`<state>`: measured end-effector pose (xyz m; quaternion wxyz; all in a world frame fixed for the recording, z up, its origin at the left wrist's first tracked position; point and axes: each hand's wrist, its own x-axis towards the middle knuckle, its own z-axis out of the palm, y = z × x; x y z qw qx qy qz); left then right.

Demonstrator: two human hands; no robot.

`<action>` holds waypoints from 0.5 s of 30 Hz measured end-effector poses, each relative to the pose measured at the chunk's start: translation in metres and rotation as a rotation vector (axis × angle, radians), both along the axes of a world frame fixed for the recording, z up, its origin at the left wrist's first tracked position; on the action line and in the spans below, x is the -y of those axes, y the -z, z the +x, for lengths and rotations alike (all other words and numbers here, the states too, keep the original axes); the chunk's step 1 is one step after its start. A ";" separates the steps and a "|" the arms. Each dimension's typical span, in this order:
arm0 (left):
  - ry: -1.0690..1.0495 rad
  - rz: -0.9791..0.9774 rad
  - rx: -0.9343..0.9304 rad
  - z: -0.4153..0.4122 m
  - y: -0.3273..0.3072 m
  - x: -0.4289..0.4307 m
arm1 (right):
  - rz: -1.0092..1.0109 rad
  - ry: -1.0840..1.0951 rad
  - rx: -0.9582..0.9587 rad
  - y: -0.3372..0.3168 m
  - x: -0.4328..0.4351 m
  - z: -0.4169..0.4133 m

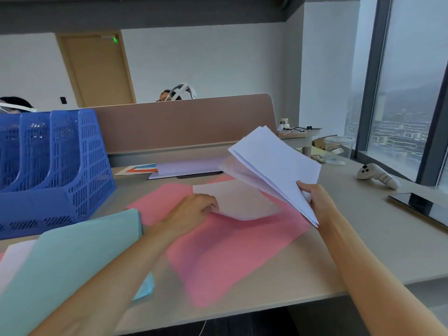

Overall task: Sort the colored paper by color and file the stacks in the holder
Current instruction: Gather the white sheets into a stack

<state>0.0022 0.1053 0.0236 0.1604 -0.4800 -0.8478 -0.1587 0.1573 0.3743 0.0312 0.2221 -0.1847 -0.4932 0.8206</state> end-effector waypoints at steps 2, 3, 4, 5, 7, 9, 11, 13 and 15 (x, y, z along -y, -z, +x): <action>0.031 -0.060 0.091 0.009 0.003 0.031 | -0.004 -0.004 0.013 0.000 0.002 0.000; 0.040 -0.112 0.149 0.015 0.005 0.041 | 0.010 0.001 0.029 0.001 0.003 0.000; 0.045 -0.153 0.213 0.019 0.006 0.048 | 0.038 0.004 0.054 0.002 0.005 0.001; 0.047 -0.178 0.282 0.021 0.006 0.053 | 0.063 0.005 0.078 0.002 0.007 0.002; 0.058 -0.131 0.447 0.020 0.003 0.057 | 0.100 -0.011 0.116 0.004 0.008 0.003; 0.003 0.076 0.607 0.013 0.002 0.053 | 0.147 0.008 0.165 0.003 0.010 0.004; -0.173 0.346 0.688 0.001 0.003 0.044 | 0.217 0.060 0.216 0.003 0.011 0.001; -0.333 0.518 0.832 -0.010 0.005 0.034 | 0.278 0.060 0.255 0.007 0.013 -0.007; -0.388 0.502 0.894 -0.019 0.007 0.023 | 0.336 0.021 0.298 0.010 0.020 -0.014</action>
